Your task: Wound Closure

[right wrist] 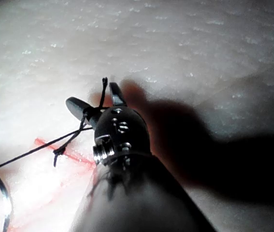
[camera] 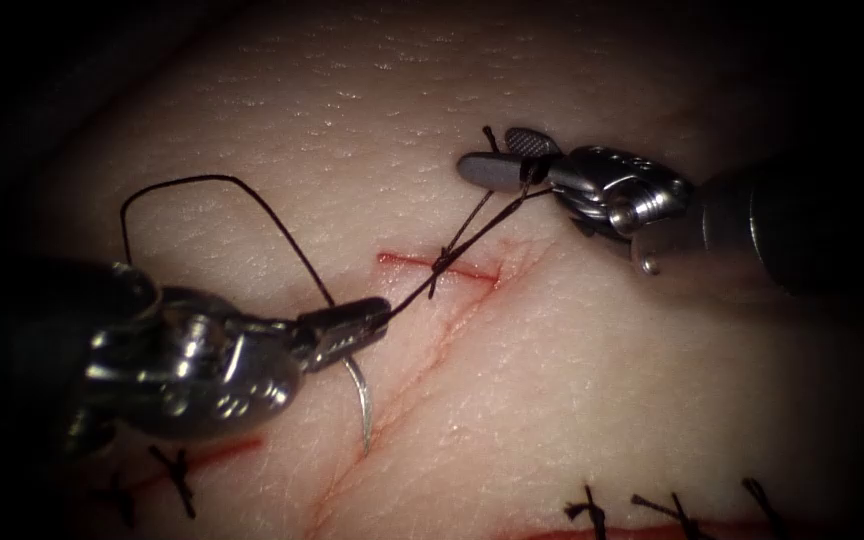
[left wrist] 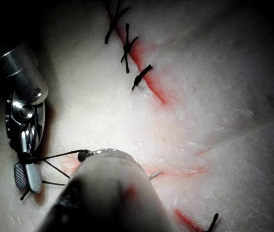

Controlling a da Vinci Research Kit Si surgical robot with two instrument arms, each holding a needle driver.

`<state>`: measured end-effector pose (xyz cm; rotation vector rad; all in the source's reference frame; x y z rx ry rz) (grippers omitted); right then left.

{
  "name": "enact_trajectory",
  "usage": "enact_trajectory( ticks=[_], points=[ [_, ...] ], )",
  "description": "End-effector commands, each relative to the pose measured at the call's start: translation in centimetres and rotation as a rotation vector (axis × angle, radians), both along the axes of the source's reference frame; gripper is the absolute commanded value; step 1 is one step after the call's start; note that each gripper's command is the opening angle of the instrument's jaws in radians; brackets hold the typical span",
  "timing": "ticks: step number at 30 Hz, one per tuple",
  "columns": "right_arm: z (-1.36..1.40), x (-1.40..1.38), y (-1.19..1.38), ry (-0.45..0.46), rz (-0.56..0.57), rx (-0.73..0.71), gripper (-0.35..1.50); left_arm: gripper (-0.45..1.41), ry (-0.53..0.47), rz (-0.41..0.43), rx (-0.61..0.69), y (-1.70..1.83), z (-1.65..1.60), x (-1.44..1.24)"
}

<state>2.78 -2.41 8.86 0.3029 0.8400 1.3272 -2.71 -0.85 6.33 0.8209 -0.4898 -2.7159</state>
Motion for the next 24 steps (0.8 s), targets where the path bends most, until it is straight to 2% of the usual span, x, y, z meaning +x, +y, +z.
enact_trajectory(
  ticks=[1,6,7,9,11,18,19,24],
  points=[
    [0.13,0.11,-0.06,0.004,-0.014,0.000,1.15,-0.45,0.000,0.000,0.000,-0.03,0.07,-0.07],
    [0.24,0.16,-0.07,-0.001,-0.025,0.022,1.13,-0.45,-0.001,0.001,-0.001,-0.03,0.07,-0.06],
    [0.27,0.17,-0.07,-0.003,-0.024,0.027,1.08,-0.45,-0.001,0.001,-0.001,-0.03,0.06,-0.06],
    [0.28,0.18,-0.06,-0.010,-0.024,0.029,0.61,-0.45,-0.002,0.003,-0.001,-0.04,0.06,-0.04],
    [0.26,0.18,-0.06,-0.036,-0.022,0.036,-0.35,-0.45,-0.002,0.004,-0.002,-0.05,0.06,-0.03],
    [0.12,0.17,0.03,-0.105,0.021,0.014,-0.35,-0.45,-0.001,0.006,-0.003,-0.06,0.07,0.00],
    [0.00,0.19,0.04,-0.110,0.042,-0.027,-0.35,-0.45,0.008,0.009,-0.005,0.02,0.10,0.07],
    [-0.15,0.24,-0.03,-0.080,0.024,-0.067,-0.35,-0.45,0.021,-0.033,0.026,0.34,0.24,0.30]
  ],
)
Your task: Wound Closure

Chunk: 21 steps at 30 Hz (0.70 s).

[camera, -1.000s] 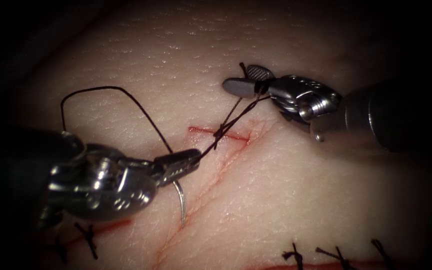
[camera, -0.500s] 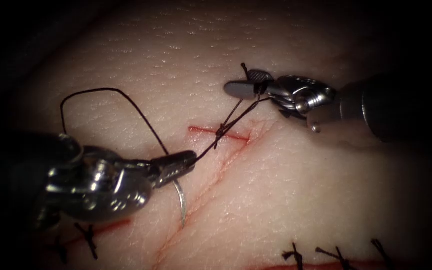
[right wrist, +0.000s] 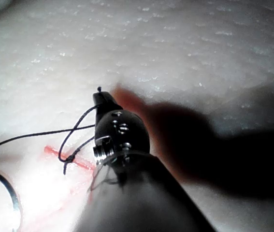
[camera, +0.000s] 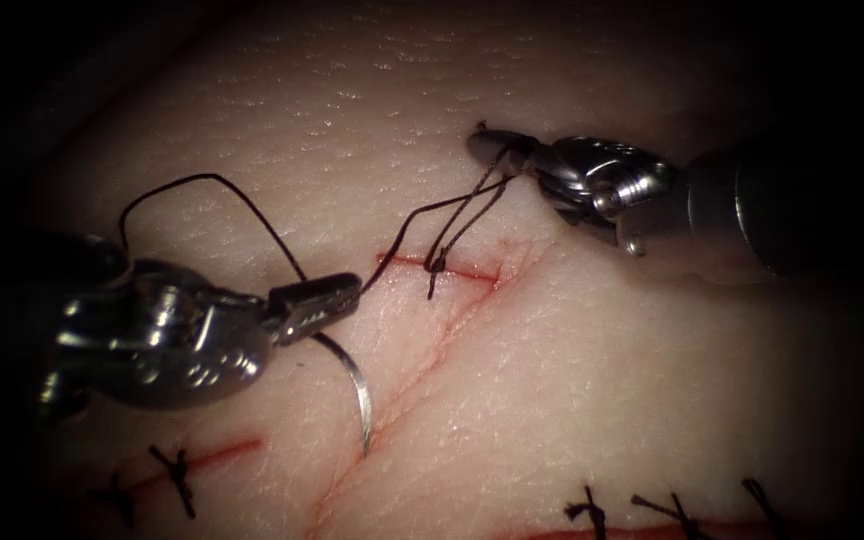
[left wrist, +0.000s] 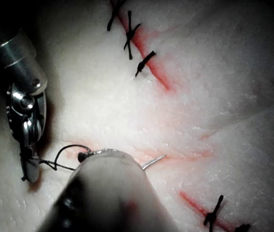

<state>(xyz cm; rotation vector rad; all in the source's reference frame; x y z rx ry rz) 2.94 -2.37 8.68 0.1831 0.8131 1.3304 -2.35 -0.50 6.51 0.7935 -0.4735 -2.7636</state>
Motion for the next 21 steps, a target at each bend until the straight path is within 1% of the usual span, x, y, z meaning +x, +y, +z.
enact_trajectory(
  ticks=[1,2,4,7,10,11,12,15,21],
  points=[
    [0.01,0.09,-0.10,0.014,-0.009,-0.013,-0.35,-0.45,-0.001,-0.015,0.016,0.09,0.12,0.02],
    [-0.03,0.11,-0.15,0.025,-0.020,-0.031,-0.35,-0.45,0.005,-0.035,0.026,0.27,0.22,0.13],
    [-0.05,0.11,-0.19,0.026,-0.027,-0.043,-0.35,-0.45,0.021,-0.062,0.041,0.50,0.35,0.25],
    [-0.07,0.10,-0.25,0.034,-0.034,-0.051,-0.35,-0.45,0.029,-0.080,0.063,0.79,0.55,0.37],
    [-0.11,0.10,-0.34,0.049,-0.039,-0.064,-0.35,-0.45,0.048,-0.102,0.097,1.21,0.88,0.47],
    [-0.12,0.10,-0.36,0.051,-0.039,-0.066,-0.35,-0.45,0.051,-0.113,0.105,1.29,0.96,0.47],
    [-0.15,0.12,-0.42,0.056,-0.044,-0.066,-0.35,-0.45,0.067,-0.123,0.118,1.48,1.12,0.46],
    [-0.20,0.15,-0.53,0.062,-0.056,-0.071,-0.35,-0.45,0.074,-0.119,0.134,1.73,1.33,0.39],
    [-0.29,0.24,-0.75,0.086,-0.074,-0.074,-0.35,-0.45,0.049,-0.132,0.167,2.17,1.66,0.20]
  ],
)
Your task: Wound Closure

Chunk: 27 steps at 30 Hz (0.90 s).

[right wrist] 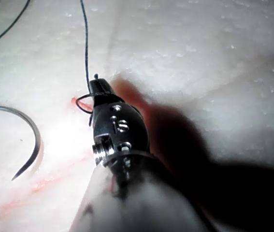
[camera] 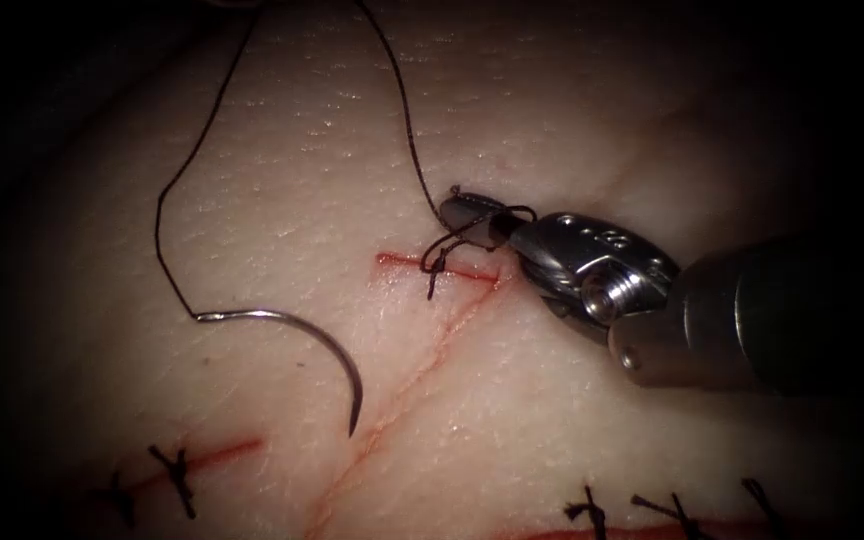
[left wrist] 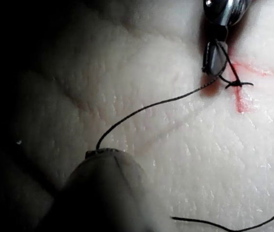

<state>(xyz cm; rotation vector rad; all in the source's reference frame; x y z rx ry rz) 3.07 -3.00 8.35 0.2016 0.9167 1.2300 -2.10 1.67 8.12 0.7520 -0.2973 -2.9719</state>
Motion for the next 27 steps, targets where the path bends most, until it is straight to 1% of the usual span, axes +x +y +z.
enact_trajectory(
  ticks=[1,2,4,6,7,8,13,14,18,21,22,27],
  points=[
    [0.04,0.10,-0.12,0.007,-0.005,0.004,-0.35,-0.45,-0.001,0.002,-0.002,0.00,0.04,-0.05],
    [0.01,0.12,-0.19,0.012,-0.009,0.004,-0.35,-0.45,0.005,-0.005,0.001,0.17,0.14,-0.13],
    [-0.01,0.14,-0.24,0.017,-0.015,0.004,-0.35,-0.45,0.009,-0.018,-0.002,0.35,0.21,-0.21],
    [-0.02,0.15,-0.28,0.020,-0.019,0.002,-0.35,-0.45,0.006,-0.026,-0.001,0.48,0.25,-0.26],
    [-0.02,0.15,-0.28,0.020,-0.019,0.002,-0.35,-0.45,0.006,-0.026,-0.001,0.48,0.25,-0.26],
    [-0.03,0.16,-0.33,0.022,-0.023,0.000,-0.35,-0.45,0.000,-0.034,0.002,0.62,0.28,-0.32],
    [-0.02,0.18,-0.43,0.027,-0.031,-0.008,-0.35,-0.45,-0.008,-0.061,0.000,0.94,0.31,-0.40],
    [-0.02,0.17,-0.48,0.028,-0.035,-0.011,-0.35,-0.45,-0.031,-0.090,-0.021,1.16,0.27,-0.40],
    [-0.01,0.17,-0.56,0.032,-0.042,-0.017,-0.35,-0.45,-0.060,-0.127,-0.040,1.42,0.20,-0.40],
    [0.00,0.16,-0.61,0.034,-0.047,-0.021,-0.35,-0.45,-0.068,-0.138,-0.043,1.52,0.18,-0.39],
    [0.00,0.16,-0.66,0.038,-0.053,-0.023,-0.35,-0.45,-0.076,-0.154,-0.041,1.62,0.16,-0.39],
    [0.00,0.20,-0.80,0.050,-0.067,-0.030,-0.35,-0.45,-0.077,-0.158,-0.048,1.81,0.16,-0.43]
  ],
)
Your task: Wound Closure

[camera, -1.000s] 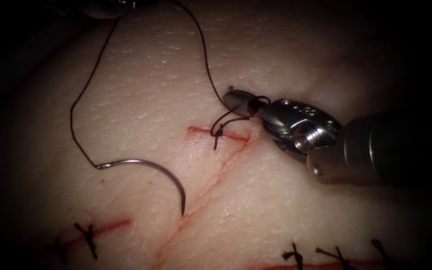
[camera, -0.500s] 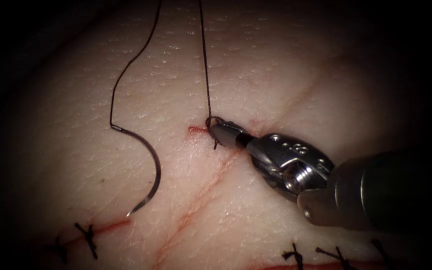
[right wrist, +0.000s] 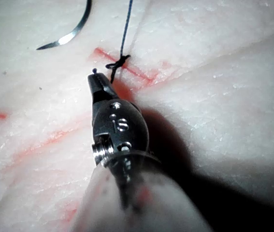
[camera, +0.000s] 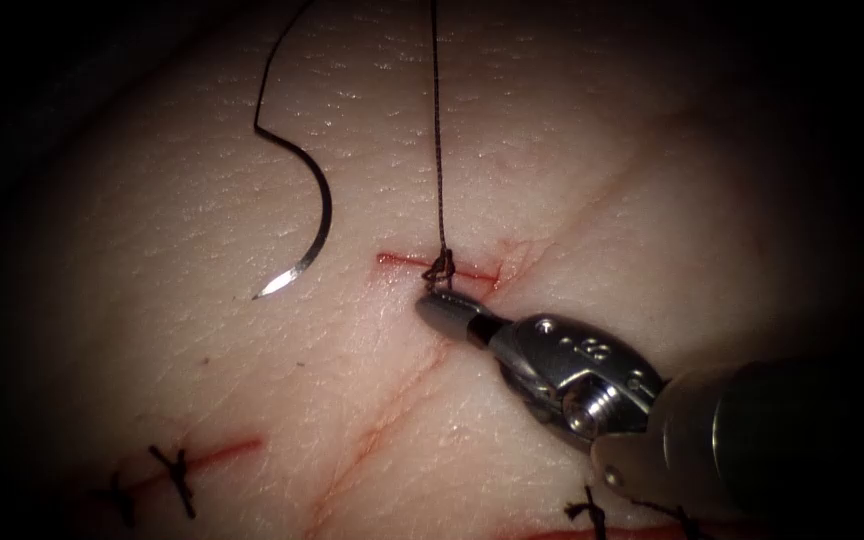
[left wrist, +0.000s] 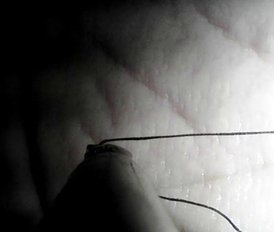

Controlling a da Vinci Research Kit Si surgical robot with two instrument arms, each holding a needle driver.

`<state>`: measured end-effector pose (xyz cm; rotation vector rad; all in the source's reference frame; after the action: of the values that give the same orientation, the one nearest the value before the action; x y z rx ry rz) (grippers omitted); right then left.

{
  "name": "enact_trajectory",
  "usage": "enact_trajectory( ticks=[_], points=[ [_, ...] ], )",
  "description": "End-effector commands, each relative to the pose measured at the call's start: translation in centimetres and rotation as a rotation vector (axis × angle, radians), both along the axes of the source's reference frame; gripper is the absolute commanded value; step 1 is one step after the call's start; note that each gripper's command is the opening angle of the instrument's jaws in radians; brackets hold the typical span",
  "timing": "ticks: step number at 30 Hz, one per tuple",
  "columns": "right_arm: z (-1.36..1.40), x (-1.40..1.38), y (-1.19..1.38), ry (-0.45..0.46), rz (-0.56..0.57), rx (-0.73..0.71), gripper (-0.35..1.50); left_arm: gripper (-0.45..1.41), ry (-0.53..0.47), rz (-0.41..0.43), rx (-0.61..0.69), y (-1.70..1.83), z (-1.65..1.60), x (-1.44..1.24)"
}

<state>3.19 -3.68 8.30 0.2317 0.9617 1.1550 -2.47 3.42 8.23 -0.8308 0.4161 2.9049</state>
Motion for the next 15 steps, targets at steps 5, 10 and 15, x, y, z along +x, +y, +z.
enact_trajectory(
  ticks=[5,10,15],
  points=[
    [0.06,0.15,-0.26,0.005,-0.023,-0.001,-0.35,-0.45,0.019,-0.009,-0.025,0.24,0.09,-0.08],
    [0.06,0.13,-0.31,0.006,-0.029,-0.003,-0.35,-0.45,0.055,-0.023,-0.066,0.45,0.06,-0.08],
    [0.11,0.12,-0.46,-0.012,-0.052,-0.007,-0.35,-0.45,0.057,-0.028,-0.083,0.48,0.05,-0.08]
  ],
)
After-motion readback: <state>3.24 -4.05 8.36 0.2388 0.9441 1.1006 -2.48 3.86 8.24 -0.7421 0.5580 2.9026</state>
